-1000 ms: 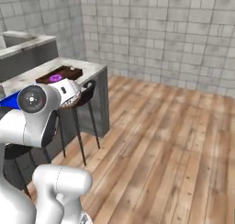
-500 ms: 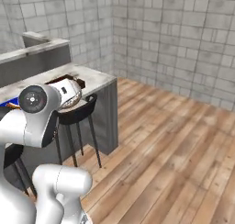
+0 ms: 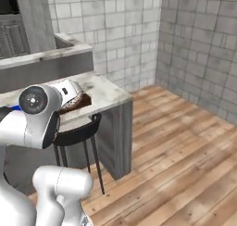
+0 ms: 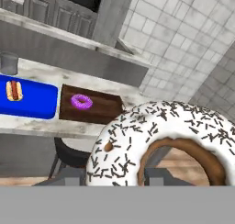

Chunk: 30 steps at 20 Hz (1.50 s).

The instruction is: Take the donuts from the fridge and place them on the empty tray on the dining counter.

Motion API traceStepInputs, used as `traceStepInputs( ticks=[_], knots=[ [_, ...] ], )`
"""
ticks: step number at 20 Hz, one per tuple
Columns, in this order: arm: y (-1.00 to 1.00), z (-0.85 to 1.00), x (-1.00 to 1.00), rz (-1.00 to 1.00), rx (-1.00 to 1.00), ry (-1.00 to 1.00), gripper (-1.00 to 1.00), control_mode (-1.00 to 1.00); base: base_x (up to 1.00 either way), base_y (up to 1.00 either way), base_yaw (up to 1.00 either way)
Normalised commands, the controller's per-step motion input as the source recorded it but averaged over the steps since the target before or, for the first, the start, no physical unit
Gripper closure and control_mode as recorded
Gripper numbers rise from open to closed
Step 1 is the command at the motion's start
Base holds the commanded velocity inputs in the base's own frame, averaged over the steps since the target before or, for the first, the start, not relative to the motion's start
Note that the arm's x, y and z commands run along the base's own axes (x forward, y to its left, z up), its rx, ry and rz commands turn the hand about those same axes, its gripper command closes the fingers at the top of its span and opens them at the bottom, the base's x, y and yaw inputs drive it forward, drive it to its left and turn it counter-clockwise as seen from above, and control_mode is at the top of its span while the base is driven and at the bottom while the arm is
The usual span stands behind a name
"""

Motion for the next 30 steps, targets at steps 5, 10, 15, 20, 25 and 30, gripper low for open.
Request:
traceStepInputs(
  ticks=[5,10,15,20,25,30],
  knots=[
    [0.0,0.0,0.0,0.0,0.0,0.0,1.0,1.0,1.0,-0.24,0.54],
    [0.0,0.0,0.0,0.0,0.0,0.0,1.0,1.0,1.0,-0.01,0.55],
    [0.0,0.0,0.0,0.0,0.0,0.0,1.0,1.0,1.0,-0.07,0.59],
    [0.0,0.0,0.0,0.0,0.0,0.0,1.0,1.0,1.0,-0.23,0.63],
    [0.0,0.0,0.0,0.0,0.0,0.0,1.0,1.0,0.94,-0.37,0.55],
    [0.0,0.0,0.0,0.0,0.0,0.0,1.0,1.0,0.07,-0.06,0.08]
  ],
)
